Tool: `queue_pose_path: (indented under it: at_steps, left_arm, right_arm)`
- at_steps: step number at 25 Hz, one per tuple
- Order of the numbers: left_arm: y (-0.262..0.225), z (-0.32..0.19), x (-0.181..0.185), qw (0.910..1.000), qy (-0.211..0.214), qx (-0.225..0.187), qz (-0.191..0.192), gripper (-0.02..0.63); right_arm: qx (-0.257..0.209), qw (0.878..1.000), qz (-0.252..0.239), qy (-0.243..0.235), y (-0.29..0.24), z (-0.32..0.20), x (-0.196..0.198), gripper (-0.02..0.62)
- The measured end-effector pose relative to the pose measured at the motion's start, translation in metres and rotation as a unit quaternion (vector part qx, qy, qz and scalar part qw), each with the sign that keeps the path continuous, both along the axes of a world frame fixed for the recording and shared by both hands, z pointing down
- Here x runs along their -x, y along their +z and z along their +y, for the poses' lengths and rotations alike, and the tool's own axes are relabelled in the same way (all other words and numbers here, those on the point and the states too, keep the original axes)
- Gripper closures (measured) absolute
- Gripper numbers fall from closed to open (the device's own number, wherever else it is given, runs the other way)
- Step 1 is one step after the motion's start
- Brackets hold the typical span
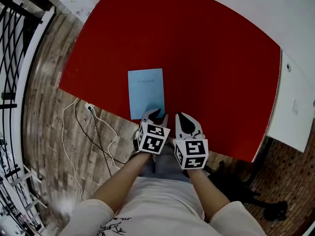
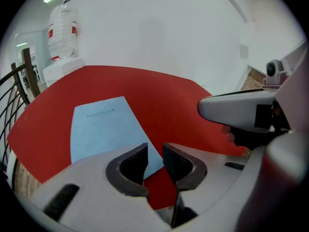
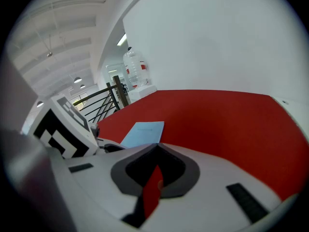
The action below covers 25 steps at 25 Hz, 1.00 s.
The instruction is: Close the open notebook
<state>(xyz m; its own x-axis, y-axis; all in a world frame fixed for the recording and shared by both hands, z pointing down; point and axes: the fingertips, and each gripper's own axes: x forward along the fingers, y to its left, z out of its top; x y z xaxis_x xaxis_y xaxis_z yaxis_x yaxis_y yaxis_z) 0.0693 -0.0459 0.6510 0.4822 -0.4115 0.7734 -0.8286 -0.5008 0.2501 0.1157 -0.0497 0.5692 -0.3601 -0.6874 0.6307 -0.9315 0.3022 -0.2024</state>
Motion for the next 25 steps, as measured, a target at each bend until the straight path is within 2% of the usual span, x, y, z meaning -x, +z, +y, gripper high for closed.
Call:
queue_pose_path:
  at_steps: [3, 5, 9, 14, 17, 21, 25]
  left_arm:
    - [-0.008, -0.005, 0.013, 0.9997, -0.012, -0.017, -0.016, 0.578]
    - [-0.016, -0.006, 0.019, 0.9995, -0.015, -0.020, -0.018, 0.598]
    - [-0.045, -0.001, 0.034, 0.9994, -0.029, -0.018, 0.001, 0.600]
    - [-0.101, -0.003, 0.061, 0.9958, -0.075, -0.050, 0.015, 0.600]
    - [-0.135, -0.009, 0.073, 0.9899, -0.110, -0.084, 0.029, 0.600]
    - [-0.174, -0.009, 0.090, 0.9803, -0.144, -0.133, 0.025, 0.600]
    - [-0.193, 0.002, 0.108, 0.9745, -0.161, -0.154, 0.024, 0.600]
  right_arm:
    - [-0.005, 1.000, 0.001, -0.003, -0.006, -0.002, 0.003, 0.591]
    - [-0.009, 1.000, 0.004, -0.008, -0.012, -0.002, 0.005, 0.589]
    - [-0.013, 1.000, 0.011, -0.017, -0.026, 0.004, 0.010, 0.589]
    - [-0.017, 0.999, 0.018, -0.031, -0.053, 0.010, 0.018, 0.589]
    - [-0.015, 0.999, 0.012, -0.035, -0.072, 0.010, 0.024, 0.589]
    - [-0.011, 0.999, 0.000, -0.046, -0.092, 0.013, 0.037, 0.591]
    - [-0.016, 0.998, -0.006, -0.063, -0.105, 0.017, 0.051, 0.591]
